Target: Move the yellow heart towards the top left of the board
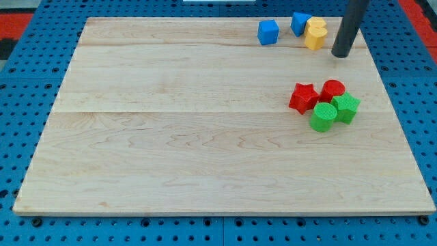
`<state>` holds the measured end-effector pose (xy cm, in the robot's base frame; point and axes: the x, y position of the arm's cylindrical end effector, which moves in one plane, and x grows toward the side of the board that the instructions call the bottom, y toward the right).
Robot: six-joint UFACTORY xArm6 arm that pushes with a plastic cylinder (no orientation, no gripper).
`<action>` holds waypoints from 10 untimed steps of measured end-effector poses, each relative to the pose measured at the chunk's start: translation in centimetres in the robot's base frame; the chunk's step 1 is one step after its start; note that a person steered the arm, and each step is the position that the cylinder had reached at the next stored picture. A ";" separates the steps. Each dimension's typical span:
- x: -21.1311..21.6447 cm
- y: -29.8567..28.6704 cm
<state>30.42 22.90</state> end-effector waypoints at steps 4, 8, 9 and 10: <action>-4.8 5.8; -5.0 -10.6; -4.9 -10.4; -4.7 -11.0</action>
<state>25.74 11.94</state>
